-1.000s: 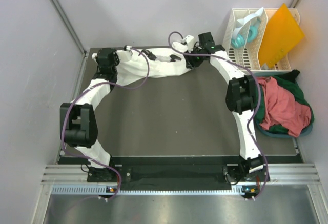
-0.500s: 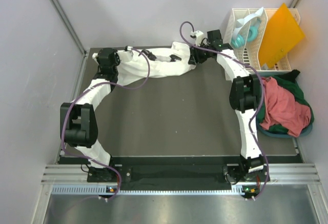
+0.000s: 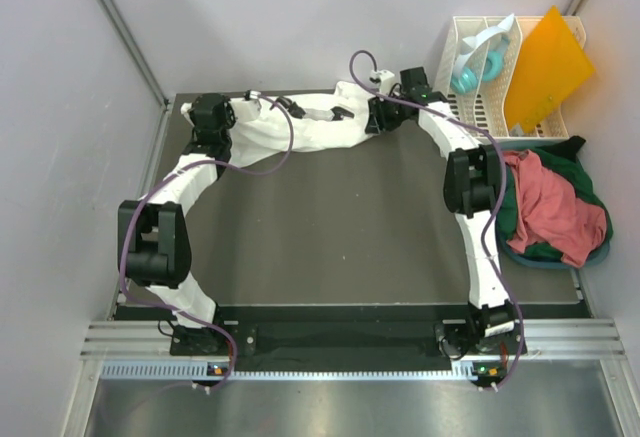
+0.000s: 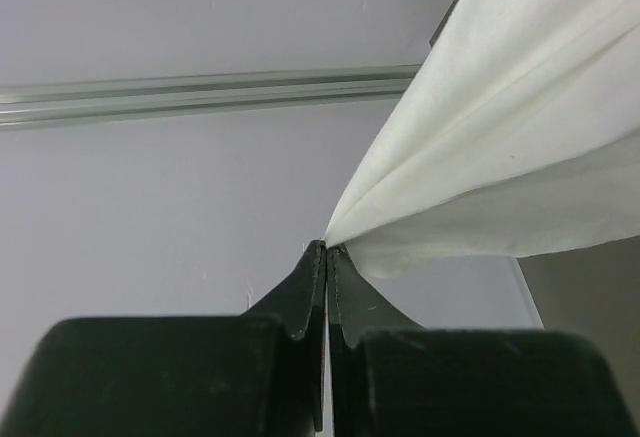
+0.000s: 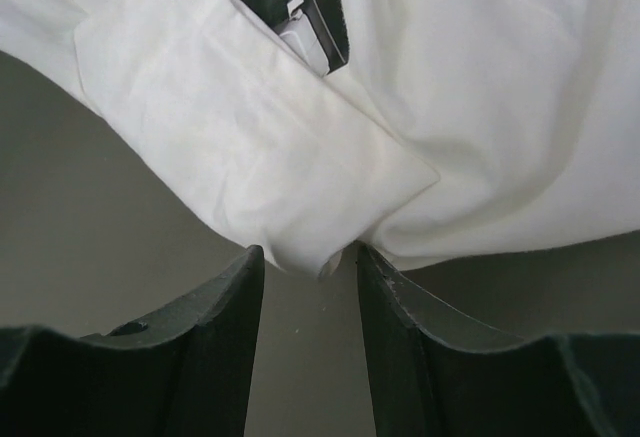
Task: Fold and stack the t-shirts
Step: Flatten out the tshirt
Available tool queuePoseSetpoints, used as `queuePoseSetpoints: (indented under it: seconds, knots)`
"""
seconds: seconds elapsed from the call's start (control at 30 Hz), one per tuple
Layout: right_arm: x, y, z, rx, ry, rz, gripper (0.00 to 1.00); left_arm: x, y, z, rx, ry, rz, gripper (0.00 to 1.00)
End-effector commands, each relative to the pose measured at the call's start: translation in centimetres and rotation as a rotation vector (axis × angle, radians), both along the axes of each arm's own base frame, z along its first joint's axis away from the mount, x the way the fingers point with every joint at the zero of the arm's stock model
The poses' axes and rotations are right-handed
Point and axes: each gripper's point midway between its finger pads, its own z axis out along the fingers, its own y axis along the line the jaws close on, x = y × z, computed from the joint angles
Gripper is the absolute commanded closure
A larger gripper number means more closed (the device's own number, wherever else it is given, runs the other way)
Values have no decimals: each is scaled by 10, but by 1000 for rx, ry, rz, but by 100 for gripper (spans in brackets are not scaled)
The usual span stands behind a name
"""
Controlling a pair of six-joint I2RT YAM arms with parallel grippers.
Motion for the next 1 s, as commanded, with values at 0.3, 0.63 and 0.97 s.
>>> queuePoseSetpoints:
  seconds: [0.3, 0.63, 0.97]
  knots:
    - [26, 12, 52, 30, -167, -1, 72, 7, 0, 28, -5, -84, 16, 100]
    - [26, 9, 51, -2, -181, 5, 100, 10, -3, 20, -18, -75, 16, 100]
    - [26, -30, 199, -195, -567, -33, 100, 16, 6, 65, -10, -200, 37, 100]
